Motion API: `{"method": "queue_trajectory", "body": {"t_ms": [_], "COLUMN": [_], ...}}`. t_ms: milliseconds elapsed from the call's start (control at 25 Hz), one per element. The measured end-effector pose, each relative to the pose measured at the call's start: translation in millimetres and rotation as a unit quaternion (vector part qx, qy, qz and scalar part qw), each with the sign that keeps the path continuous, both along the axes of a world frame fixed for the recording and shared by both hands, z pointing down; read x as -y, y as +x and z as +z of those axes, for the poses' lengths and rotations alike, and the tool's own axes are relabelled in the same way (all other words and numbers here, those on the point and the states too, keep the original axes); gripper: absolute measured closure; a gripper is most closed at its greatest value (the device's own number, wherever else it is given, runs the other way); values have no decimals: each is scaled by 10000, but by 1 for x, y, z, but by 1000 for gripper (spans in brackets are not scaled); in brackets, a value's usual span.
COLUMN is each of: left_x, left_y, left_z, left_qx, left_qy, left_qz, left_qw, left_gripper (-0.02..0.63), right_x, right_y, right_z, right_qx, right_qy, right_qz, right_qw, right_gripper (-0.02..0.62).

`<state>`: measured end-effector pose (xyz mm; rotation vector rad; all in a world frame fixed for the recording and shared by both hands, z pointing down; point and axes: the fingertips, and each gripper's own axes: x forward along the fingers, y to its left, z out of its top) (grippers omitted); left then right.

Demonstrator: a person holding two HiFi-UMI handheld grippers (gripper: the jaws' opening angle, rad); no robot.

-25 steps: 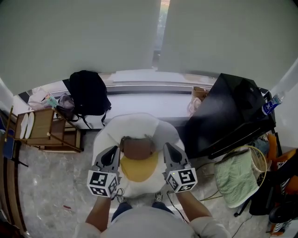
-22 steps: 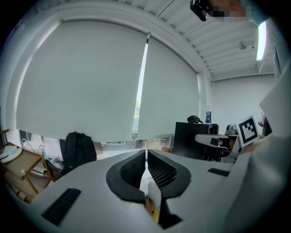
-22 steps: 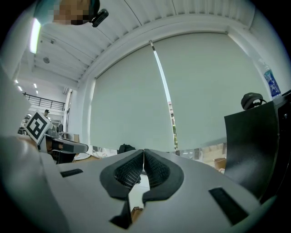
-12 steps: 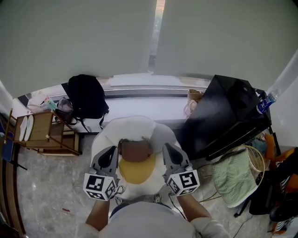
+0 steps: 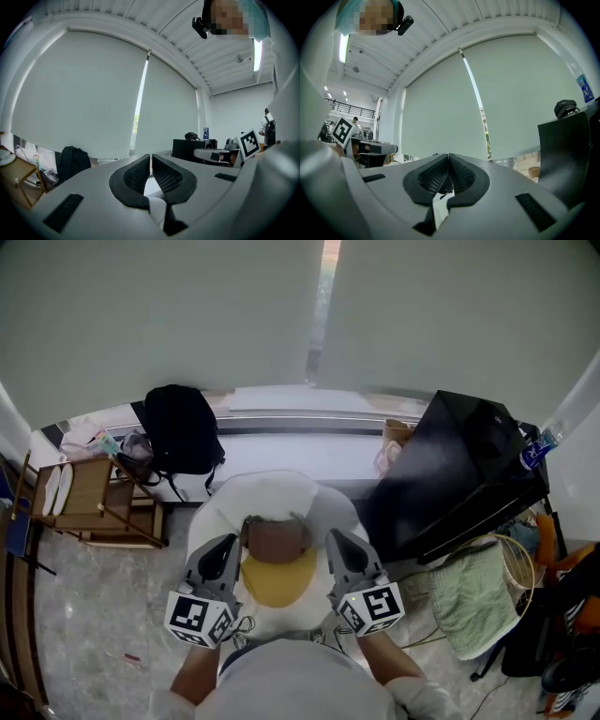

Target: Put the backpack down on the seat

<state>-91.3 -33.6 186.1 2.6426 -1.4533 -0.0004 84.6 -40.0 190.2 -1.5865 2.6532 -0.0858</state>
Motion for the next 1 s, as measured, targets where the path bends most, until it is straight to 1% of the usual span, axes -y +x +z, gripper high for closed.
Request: {"method": "queue_trajectory", "body": {"t_ms": [320,640,1000], "left_x": [-6,-10,-11], "left_y": [-3,-5,-4], "left_z": [7,14,18], "left_qx": [78,18,-61], "left_qy": [-155,-273,-357], "left_qz": [5,-17,-76], "left_qw": [9998,9996,9993], "left_gripper": [563,563,563], "right_x": [-1,-7,-10], "right_y": [-12,-14,-9], "right_z": [2,7,6], "right_qx": [-106,-114,-121], "right_qy": [-63,-103,-165], "right_qz": [-98,-150,-9], "right_qw": [9999,9998,9998], "right_gripper": [565,565,565]}}
